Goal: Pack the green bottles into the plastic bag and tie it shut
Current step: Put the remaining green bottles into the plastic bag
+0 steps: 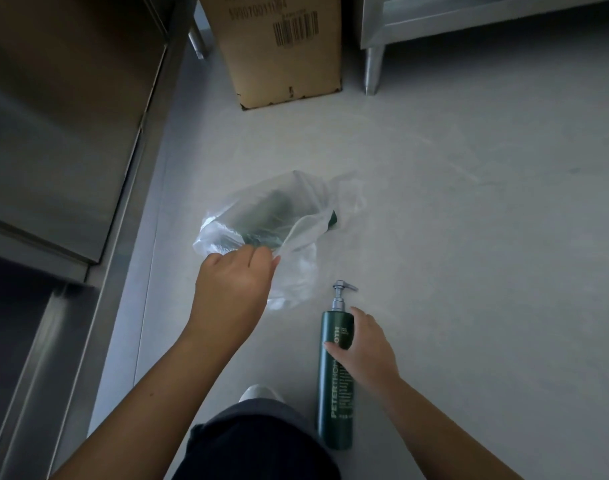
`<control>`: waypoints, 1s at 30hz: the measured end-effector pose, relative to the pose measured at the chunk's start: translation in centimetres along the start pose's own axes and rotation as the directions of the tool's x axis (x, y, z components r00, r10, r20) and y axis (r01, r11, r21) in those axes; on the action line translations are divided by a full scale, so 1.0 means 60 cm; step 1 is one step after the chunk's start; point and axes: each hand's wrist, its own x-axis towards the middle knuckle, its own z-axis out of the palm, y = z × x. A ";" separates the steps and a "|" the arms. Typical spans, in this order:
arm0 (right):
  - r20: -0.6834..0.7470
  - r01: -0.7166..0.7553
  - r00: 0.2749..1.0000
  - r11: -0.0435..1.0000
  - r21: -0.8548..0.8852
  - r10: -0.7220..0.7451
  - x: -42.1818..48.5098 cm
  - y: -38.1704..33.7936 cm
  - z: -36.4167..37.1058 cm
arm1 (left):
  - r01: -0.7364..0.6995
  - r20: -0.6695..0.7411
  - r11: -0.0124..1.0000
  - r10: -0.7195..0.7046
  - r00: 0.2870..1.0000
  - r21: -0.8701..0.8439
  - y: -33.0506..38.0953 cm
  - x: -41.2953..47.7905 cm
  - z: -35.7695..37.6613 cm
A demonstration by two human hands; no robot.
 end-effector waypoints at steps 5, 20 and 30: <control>0.051 -0.157 0.987 0.978 0.138 0.151 0.006 -0.006 0.013 | 0.053 0.014 0.997 -0.052 0.999 -0.047 0.004 -0.003 0.000; -0.154 -0.024 0.987 0.983 0.182 0.053 0.055 0.093 -0.093 | 0.125 0.021 0.973 -0.123 0.992 -0.195 0.034 0.000 -0.004; -0.140 -0.093 0.982 0.975 0.201 0.123 -0.044 0.194 -0.090 | 0.116 0.018 0.962 -0.115 0.993 -0.247 0.073 0.011 -0.013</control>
